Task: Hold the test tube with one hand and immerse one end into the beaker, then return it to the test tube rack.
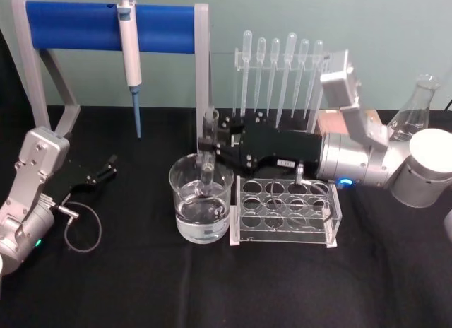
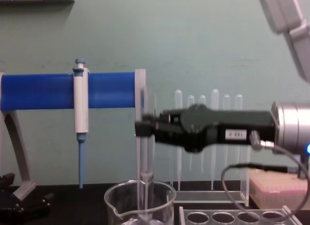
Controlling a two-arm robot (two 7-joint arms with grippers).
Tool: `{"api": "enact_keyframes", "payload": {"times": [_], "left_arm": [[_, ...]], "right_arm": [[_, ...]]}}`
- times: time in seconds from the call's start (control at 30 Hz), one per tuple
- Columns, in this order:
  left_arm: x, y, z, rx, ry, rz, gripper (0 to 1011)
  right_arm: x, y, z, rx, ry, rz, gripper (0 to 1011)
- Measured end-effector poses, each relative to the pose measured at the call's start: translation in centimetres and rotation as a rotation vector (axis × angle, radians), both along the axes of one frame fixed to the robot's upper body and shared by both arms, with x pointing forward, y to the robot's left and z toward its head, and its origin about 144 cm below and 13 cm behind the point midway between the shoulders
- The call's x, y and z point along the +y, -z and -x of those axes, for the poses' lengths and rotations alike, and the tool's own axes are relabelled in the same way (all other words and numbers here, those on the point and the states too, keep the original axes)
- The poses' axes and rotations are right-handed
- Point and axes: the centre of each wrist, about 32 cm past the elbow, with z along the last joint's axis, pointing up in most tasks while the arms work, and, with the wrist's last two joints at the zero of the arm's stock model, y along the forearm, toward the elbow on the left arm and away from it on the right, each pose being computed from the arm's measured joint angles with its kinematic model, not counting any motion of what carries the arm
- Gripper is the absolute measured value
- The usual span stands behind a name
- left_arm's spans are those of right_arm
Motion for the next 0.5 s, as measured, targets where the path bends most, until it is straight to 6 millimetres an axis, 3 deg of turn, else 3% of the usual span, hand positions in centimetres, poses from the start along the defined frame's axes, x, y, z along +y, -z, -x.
{"api": "enact_keyframes", "payload": {"times": [0.5], "left_arm": [[0.0,0.0,0.0,0.0,0.0,0.0,1000]], "right_arm": [[-1.0,-4.4,1.0,-0.055,0.006,-0.084,241]]}}
